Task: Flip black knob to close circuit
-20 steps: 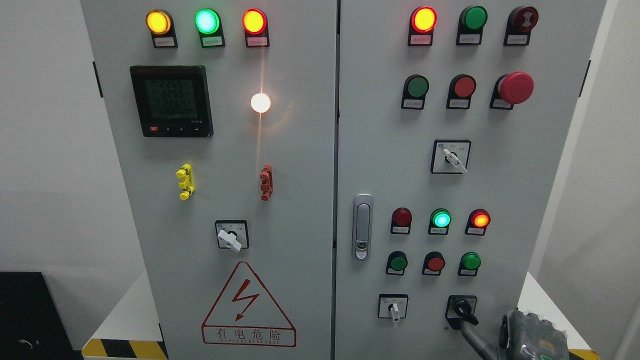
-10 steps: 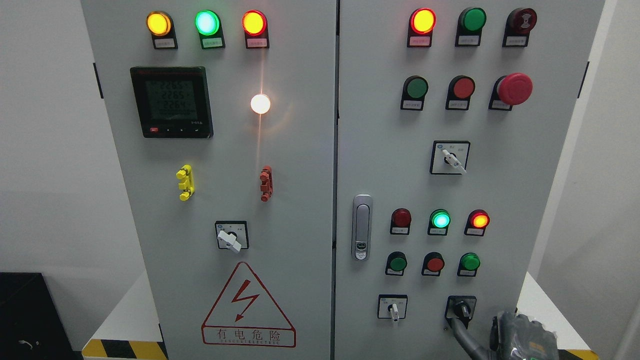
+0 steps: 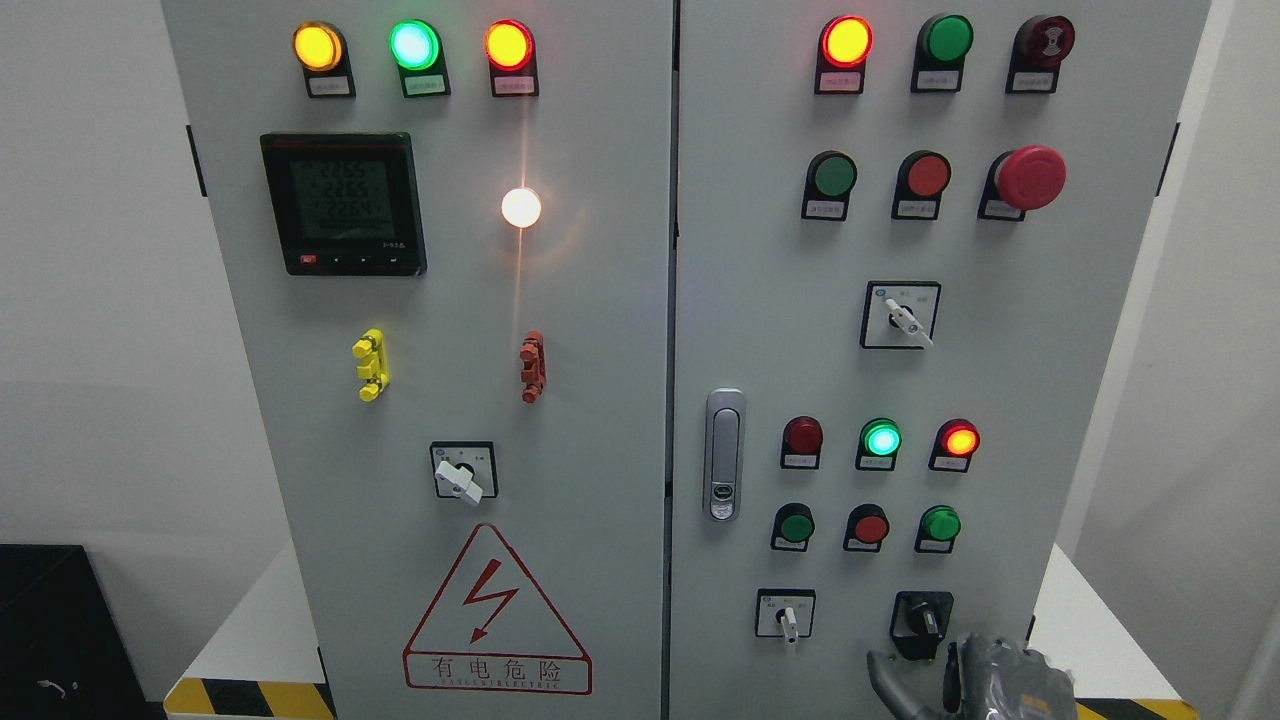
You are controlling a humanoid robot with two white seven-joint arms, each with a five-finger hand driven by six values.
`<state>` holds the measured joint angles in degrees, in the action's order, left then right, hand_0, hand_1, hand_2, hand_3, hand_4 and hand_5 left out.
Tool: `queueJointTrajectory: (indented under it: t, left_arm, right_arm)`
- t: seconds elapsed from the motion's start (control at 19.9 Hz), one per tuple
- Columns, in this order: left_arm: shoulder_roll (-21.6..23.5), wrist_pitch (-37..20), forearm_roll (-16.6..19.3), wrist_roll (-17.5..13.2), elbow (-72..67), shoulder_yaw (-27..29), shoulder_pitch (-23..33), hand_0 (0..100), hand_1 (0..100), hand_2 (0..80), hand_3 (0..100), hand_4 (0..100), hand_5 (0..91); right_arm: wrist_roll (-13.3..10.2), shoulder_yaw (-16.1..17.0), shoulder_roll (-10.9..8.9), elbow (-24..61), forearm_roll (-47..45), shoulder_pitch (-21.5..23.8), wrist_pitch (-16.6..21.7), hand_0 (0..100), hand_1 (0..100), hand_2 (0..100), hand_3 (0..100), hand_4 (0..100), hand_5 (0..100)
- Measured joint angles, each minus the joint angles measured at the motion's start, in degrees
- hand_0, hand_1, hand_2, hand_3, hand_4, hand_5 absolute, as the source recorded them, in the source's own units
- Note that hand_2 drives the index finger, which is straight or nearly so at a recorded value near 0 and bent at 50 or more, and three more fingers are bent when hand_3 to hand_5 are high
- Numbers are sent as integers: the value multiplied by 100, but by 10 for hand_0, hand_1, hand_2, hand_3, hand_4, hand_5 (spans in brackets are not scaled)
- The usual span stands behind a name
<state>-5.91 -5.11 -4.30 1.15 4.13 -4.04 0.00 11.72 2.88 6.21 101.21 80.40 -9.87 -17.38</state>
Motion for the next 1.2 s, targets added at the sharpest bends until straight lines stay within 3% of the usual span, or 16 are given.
queueJointTrajectory:
  t: [0.35, 0.5, 0.7, 0.75, 0.85, 1.1, 1.2]
  left_arm:
    - [0, 0, 0, 0, 0, 0, 0, 120, 556, 0, 0, 0, 0]
    - [0, 0, -1, 0, 0, 0, 0, 120, 556, 0, 0, 0, 0]
    - [0, 0, -1, 0, 0, 0, 0, 120, 556, 0, 0, 0, 0]
    - [0, 0, -1, 0, 0, 0, 0, 120, 556, 0, 0, 0, 0]
    - [0, 0, -1, 0, 0, 0, 0, 120, 556, 0, 0, 0, 0]
    - [0, 0, -1, 0, 0, 0, 0, 120, 556, 0, 0, 0, 0]
    - [0, 0, -1, 0, 0, 0, 0, 120, 556, 0, 0, 0, 0]
  right_arm:
    - [-151, -80, 66, 306, -108, 291, -17, 0, 8, 828, 1000, 897, 920]
    - [-226, -87, 84, 505, -385, 471, -35, 0, 22, 707, 975, 859, 800]
    - [-417, -82, 98, 773, -1126, 729, -65, 0, 39, 522, 808, 740, 673]
    - [-549, -84, 101, 835, -1410, 776, -66, 0, 39, 490, 759, 715, 647]
    - [-846, -79, 105, 939, -2015, 837, -66, 0, 45, 368, 571, 574, 523]
    - [-1431, -87, 112, 1218, -3870, 1126, -48, 0, 30, 174, 360, 364, 372]
    - [-1641, -95, 113, 1320, -4532, 1256, -35, 0, 18, 136, 329, 336, 342]
